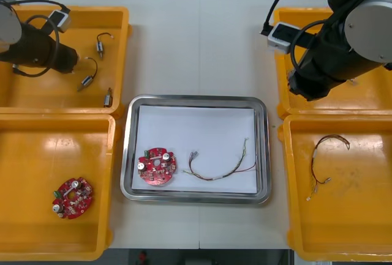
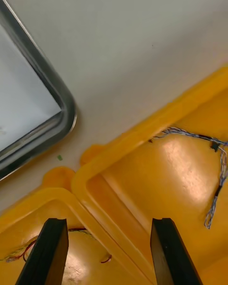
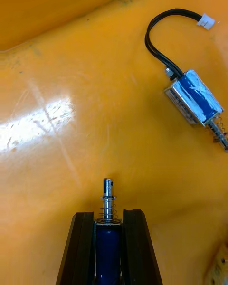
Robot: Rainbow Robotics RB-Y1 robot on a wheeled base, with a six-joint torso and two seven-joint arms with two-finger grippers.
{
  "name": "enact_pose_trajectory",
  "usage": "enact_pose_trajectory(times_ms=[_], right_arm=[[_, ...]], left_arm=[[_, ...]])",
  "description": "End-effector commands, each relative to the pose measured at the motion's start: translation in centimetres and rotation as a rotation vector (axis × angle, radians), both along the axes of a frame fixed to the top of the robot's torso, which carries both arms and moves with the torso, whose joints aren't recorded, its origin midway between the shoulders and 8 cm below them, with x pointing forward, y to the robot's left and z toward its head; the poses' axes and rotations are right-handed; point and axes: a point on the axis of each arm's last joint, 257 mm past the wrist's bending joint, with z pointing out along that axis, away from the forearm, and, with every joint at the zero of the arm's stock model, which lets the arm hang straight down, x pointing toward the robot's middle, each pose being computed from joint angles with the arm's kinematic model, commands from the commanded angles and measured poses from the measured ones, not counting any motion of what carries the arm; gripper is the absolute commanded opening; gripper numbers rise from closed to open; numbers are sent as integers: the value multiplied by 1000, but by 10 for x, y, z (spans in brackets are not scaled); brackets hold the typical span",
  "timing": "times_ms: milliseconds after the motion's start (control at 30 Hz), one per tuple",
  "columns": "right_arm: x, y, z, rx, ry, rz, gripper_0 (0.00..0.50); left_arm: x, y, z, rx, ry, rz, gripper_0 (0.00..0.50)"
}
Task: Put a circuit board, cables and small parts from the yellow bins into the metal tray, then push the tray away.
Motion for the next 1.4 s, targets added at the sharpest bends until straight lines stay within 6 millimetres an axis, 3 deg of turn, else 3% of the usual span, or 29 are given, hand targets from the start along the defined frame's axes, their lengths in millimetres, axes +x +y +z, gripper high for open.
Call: enact_pose_trajectory(times_ms=[33, 267, 600, 800, 967, 1067, 1267, 1400], right_arm=[[19, -33, 26, 9, -59, -127, 500], [40, -61, 43, 37, -58, -232, 500], [60, -96, 69, 138, -53, -381, 500], [67, -108, 74, 141, -48, -431, 500], [64, -119, 56, 137, 16, -440, 500], [58, -137, 44, 144, 77, -466, 500], [66, -147, 64, 107, 33, -377, 500], [74, -149, 68, 73, 9, -307, 500]], left_arm=[[-5, 31, 49, 97, -31, -29, 1], [-29, 33, 76, 135, 40, 2, 0], [-66, -2, 92, 112, 115, 92, 1], [-98, -37, 104, 87, 153, 120, 0], [-128, -73, 109, 57, 174, 137, 1], [-148, -91, 111, 48, 196, 153, 1], [-171, -145, 115, -5, 168, 124, 1], [-181, -168, 106, -25, 174, 129, 2]])
